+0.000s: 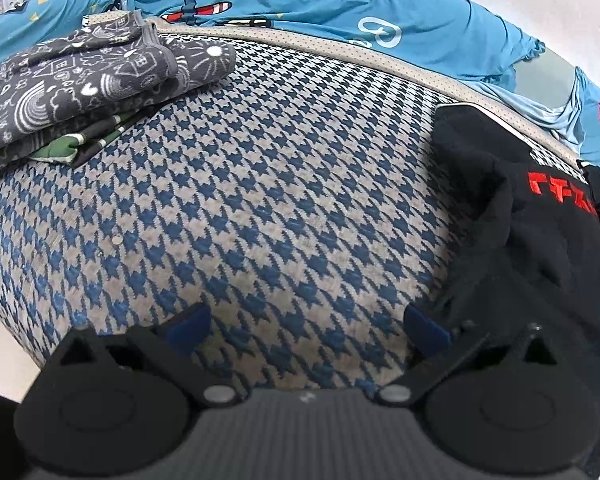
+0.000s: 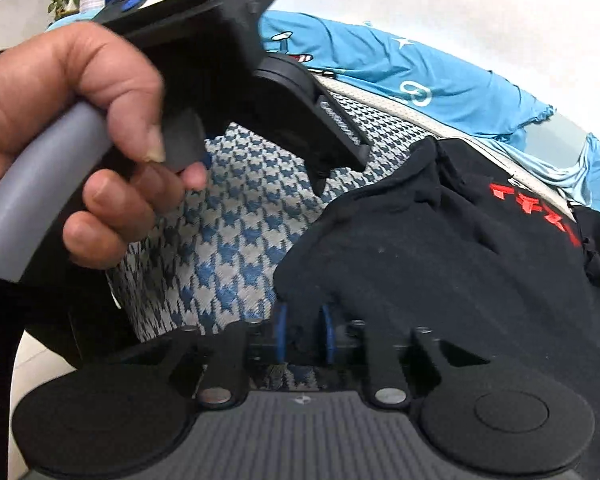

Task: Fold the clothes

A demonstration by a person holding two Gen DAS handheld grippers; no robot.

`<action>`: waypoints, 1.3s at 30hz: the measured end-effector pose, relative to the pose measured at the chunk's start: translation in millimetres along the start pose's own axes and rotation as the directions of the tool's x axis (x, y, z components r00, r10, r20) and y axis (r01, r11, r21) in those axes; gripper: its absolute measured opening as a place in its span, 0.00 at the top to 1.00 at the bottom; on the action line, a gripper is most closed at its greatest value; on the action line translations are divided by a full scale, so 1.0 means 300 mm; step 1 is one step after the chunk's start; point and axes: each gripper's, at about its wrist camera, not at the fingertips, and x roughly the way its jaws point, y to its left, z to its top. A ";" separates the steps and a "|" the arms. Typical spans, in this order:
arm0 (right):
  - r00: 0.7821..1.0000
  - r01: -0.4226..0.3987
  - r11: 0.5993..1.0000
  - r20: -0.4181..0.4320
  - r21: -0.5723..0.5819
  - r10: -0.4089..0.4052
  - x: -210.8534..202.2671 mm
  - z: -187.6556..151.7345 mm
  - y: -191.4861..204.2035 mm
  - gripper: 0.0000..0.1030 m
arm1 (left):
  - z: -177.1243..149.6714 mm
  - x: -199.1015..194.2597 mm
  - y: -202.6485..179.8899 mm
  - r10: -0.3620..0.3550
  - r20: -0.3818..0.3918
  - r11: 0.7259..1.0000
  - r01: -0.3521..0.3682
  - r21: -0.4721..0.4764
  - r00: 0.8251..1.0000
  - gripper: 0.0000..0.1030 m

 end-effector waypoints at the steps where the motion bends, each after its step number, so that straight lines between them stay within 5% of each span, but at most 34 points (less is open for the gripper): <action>1: 1.000 -0.005 1.000 0.002 0.015 0.005 -0.003 0.004 -0.006 0.92 | 0.002 -0.003 0.003 0.000 0.003 1.000 0.000 -0.002 1.000 0.00; 10: 0.976 -0.219 0.968 0.037 0.124 0.216 -0.032 0.065 0.054 0.94 | 0.037 -0.059 0.076 0.029 0.080 0.999 -0.027 -0.031 0.996 0.00; 20: 0.957 -0.287 0.949 0.000 0.129 0.290 0.005 0.049 0.058 0.93 | 0.044 -0.052 0.110 0.043 0.072 0.998 -0.039 -0.057 0.996 0.00; 26: 0.925 -0.371 0.920 -0.042 0.127 0.378 0.010 0.047 0.059 0.87 | 0.036 -0.044 0.077 0.052 0.067 0.998 -0.049 -0.035 0.996 0.00; 39: 0.952 -0.300 0.940 -0.018 0.162 0.307 -0.053 0.057 -0.084 0.87 | 0.035 -0.023 -0.036 0.012 0.058 0.999 -0.014 0.029 0.998 0.00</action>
